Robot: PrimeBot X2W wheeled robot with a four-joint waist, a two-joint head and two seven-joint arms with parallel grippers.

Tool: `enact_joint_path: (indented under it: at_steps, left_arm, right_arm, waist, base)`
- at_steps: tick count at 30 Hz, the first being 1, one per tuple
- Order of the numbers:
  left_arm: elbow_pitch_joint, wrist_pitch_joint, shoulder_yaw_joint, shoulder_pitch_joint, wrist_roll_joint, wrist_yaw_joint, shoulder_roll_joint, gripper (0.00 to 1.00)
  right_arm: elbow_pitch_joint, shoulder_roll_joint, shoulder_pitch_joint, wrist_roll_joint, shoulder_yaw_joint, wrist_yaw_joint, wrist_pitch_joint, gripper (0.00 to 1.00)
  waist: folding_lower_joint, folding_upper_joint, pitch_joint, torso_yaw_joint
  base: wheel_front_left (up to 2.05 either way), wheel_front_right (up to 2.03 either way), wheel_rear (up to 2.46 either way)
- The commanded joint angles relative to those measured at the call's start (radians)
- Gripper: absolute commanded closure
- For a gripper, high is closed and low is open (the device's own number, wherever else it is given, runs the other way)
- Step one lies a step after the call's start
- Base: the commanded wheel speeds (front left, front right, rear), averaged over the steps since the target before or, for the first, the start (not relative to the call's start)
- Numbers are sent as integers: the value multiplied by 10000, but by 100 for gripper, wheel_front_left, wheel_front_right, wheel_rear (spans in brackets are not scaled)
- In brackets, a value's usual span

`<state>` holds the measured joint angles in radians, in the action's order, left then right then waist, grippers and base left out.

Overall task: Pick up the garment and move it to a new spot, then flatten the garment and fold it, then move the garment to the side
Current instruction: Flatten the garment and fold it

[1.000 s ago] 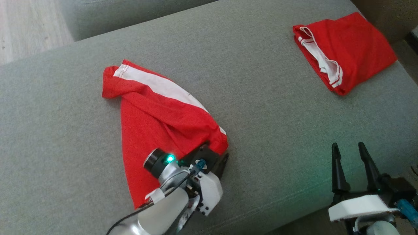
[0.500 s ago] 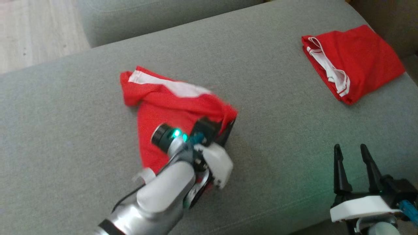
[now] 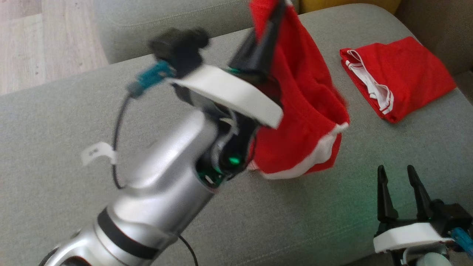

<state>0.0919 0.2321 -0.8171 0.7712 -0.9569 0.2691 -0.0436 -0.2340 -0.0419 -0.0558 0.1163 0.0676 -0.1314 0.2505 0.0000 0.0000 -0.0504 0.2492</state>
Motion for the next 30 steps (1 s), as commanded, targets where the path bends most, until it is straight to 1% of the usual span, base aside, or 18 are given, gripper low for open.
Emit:
enact_joint_path:
  at_steps: [1, 2, 4, 7, 9, 10, 12, 13, 16, 19, 21, 22, 26, 30]
  left_arm:
    - [-390, 176, 717, 379, -539, 362, -66, 100]
    - [-449, 228, 954, 300, -817, 579, -66, 100]
    - [-392, 279, 1495, 39, -984, 969, -66, 100]
    - [-248, 290, 2907, -829, -584, 1331, -66, 100]
    - [39, 292, 3888, -1570, 17, 1428, -82, 100]
    - [183, 293, 4435, -1946, 286, 1430, -121, 100]
    - [423, 294, 5545, -2578, 1152, 1450, -345, 100]
    - [524, 294, 6169, -2901, 1440, 1438, -348, 100]
    - [863, 295, 7646, -3696, 2357, 1242, -377, 100]
    - [1147, 295, 8695, -4257, 3127, 958, -286, 100]
    - [1550, 295, 8980, -4575, 3506, 781, -197, 45]
    - [1841, 295, 8952, -4695, 3565, 649, -158, 0]
    - [2364, 296, 8930, -5000, 3907, 292, -85, 0]
    - [2341, 296, 8734, -5282, 4154, 163, -73, 0]
  right_arm:
    - [277, -83, 105, 109, -288, 7, 113, 0]
    - [273, -83, 103, 130, -299, 7, 113, 0]
    - [256, -83, 101, 180, -307, 7, 113, 0]
    - [252, -83, 101, 246, -274, 7, 113, 0]
    - [243, -83, 84, 267, -213, 7, 113, 0]
    - [236, -83, 78, 264, -193, 7, 113, 0]
    - [229, -83, 63, 241, -136, 7, 113, 0]
    - [228, -83, 59, 225, -117, 7, 113, 0]
    - [219, -83, 66, 172, -111, 7, 113, 0]
    - [206, -83, 82, 120, -79, 7, 113, 0]
    - [189, -83, 72, 72, -82, 7, 113, 0]
    - [168, -83, 62, 56, -93, 7, 113, 0]
    - [121, -83, 80, 19, -117, 7, 113, 0]
    - [130, -83, 43, -3, -127, 7, 113, 0]
  waist:
    - [0, 0, -13, 18]
    - [0, 0, -30, 28]
    - [0, 0, -81, 33]
    - [0, 0, -171, 19]
    - [0, 0, -225, -43]
    - [0, 0, -254, -79]
    - [0, 0, -297, -192]
    - [0, 0, -313, -249]
    - [0, 0, -339, -455]
    - [0, 0, -348, -699]
    - [0, 0, -324, -886]
    - [0, 0, -316, -972]
    - [0, 0, -255, -1224]
    - [0, 0, -219, -1372]
  base:
    - [0, 0, 0]
    - [0, 0, 0]
    - [0, 0, 0]
    - [0, 0, 0]
    - [0, 0, 0]
    - [0, 0, 0]
    - [0, 0, 0]
    - [0, 0, 0]
    - [0, 0, 0]
    - [0, 0, 0]
    - [0, 0, 0]
    - [0, 0, 0]
    - [0, 0, 0]
    - [0, 0, 0]
